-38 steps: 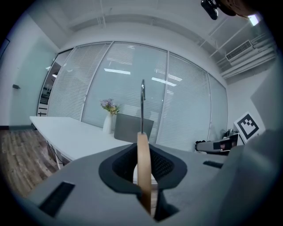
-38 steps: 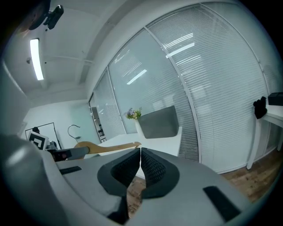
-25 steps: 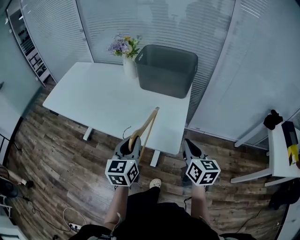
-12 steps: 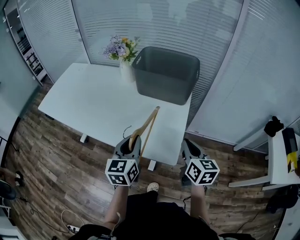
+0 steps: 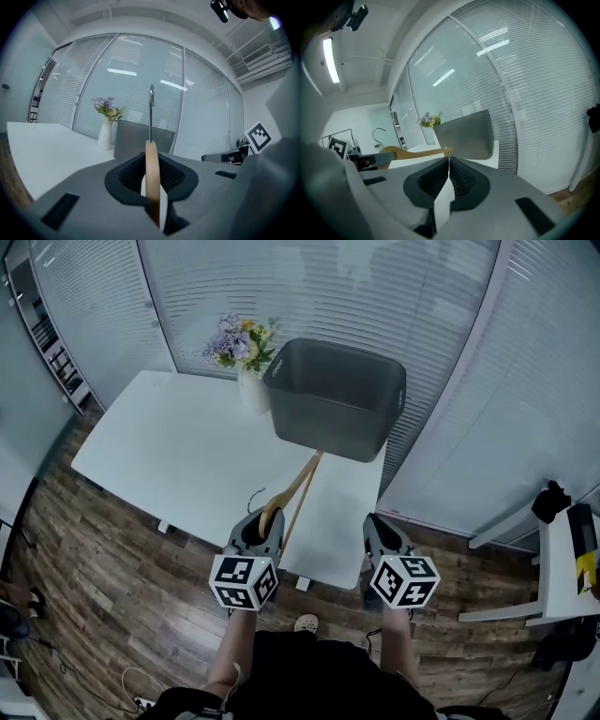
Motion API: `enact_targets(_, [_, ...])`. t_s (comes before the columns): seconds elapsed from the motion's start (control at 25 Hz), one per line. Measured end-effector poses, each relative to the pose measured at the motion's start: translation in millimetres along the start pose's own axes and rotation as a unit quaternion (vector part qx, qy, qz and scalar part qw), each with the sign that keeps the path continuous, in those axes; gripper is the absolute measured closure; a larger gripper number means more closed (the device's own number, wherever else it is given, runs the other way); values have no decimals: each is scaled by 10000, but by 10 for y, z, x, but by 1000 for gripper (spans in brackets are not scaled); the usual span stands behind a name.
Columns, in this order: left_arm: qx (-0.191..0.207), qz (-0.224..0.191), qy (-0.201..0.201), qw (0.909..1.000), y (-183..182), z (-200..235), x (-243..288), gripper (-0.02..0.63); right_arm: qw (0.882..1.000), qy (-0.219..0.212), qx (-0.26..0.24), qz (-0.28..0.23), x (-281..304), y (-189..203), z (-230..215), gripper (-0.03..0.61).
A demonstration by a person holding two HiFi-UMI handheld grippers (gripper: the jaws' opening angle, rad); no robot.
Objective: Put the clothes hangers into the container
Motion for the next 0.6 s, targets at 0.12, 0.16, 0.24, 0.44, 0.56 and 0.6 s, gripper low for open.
enact_targets(0.12, [-22, -46, 47, 10000, 2, 44, 35, 554, 10000, 16, -20, 14, 59, 39, -11, 549])
enact_targets(0.16, [-28, -48, 63, 10000, 4, 49, 31, 554, 10000, 35, -17, 19, 61, 49, -15, 549])
enact_targets(0.24, [-50, -55, 97, 9999, -1, 49, 3, 554, 10000, 76, -18, 6, 52, 49, -12, 549])
enact_targets(0.44, [-68, -86, 241, 9996, -36, 11, -54, 554, 9998, 166, -62, -34, 1, 16, -7, 549])
enact_targets(0.56, [-70, -134, 343, 9993, -93, -23, -88, 554, 9996, 263, -51, -68, -64, -14, -39, 549])
enact_targets(0.6, [-70, -169, 378, 9991, -127, -37, -100, 554, 9995, 285, -60, -92, -82, -38, -49, 549])
Point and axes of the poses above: the fingertips, and each gripper's own axes: x forward along the fingers, z to its left, y out of its underside, the point moved 3 cm from there along -x, backward along the fingers, and after that the axes turned 9 degrees about -z, right-handed, at the moved point
